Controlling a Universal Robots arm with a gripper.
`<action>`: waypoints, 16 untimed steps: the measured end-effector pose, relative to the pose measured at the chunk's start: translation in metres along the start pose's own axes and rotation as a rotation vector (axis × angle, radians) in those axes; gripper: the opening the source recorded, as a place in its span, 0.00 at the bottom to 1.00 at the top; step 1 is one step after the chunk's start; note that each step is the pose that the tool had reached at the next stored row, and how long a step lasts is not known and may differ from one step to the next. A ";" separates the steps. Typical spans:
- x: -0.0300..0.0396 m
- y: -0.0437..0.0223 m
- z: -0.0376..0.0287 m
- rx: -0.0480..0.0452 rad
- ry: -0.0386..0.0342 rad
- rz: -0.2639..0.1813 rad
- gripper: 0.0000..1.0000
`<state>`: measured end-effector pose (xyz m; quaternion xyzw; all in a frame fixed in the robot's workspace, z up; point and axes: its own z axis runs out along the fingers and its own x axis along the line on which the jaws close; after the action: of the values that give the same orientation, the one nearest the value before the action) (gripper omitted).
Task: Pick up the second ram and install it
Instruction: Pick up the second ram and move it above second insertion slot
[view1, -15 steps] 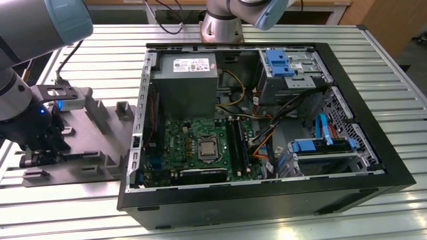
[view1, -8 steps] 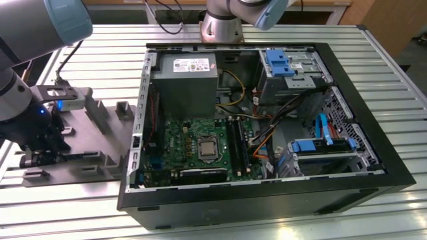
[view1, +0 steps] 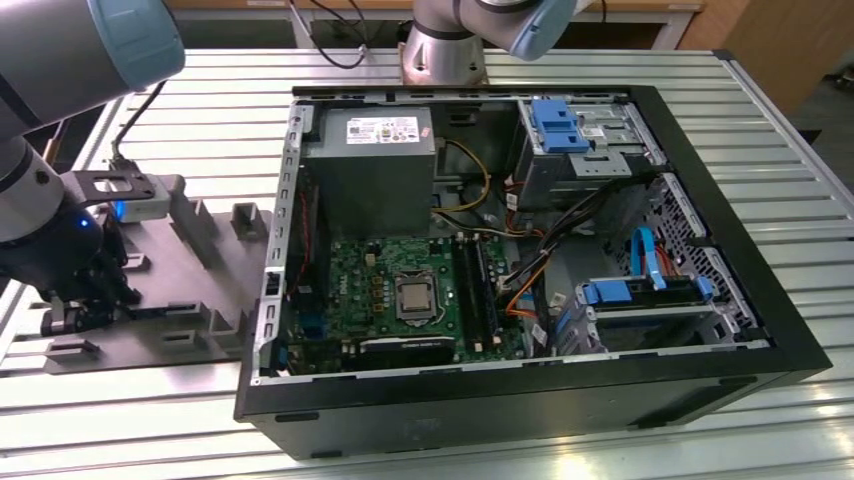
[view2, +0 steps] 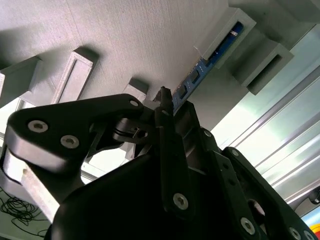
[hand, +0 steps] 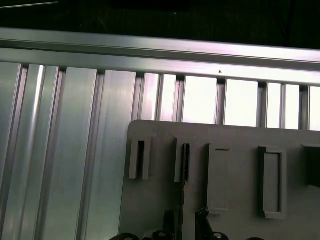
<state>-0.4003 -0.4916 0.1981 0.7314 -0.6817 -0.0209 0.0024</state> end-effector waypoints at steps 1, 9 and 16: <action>0.0000 0.0000 0.0000 0.0001 0.0000 0.000 0.27; -0.0002 0.0028 0.0000 0.0027 0.0003 0.000 0.27; -0.0002 0.0033 0.0001 0.0031 0.0002 0.000 0.27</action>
<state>-0.4036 -0.4916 0.1981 0.7314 -0.6816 -0.0198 0.0013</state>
